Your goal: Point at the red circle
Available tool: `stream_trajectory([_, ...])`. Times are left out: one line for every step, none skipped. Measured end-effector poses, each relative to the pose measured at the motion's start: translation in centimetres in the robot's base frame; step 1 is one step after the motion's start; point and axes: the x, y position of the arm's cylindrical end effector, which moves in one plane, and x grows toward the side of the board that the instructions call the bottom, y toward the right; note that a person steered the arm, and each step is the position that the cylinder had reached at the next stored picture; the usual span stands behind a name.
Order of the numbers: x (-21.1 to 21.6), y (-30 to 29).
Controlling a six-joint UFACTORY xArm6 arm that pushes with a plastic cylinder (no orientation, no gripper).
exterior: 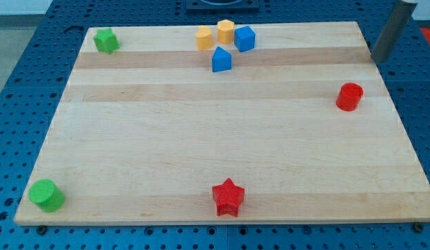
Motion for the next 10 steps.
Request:
stream_trajectory([0.0,-0.6])
stream_trajectory([0.1,-2.9])
stream_trajectory([0.1,-4.0])
stream_trajectory([0.1,-4.6])
stream_trajectory([0.8,-6.4])
stream_trajectory([1.0,-7.0])
stream_trajectory([1.8,-7.6])
stream_trajectory([2.2,-7.7])
stream_trajectory([3.2,-7.7])
stream_trajectory([4.8,-7.7])
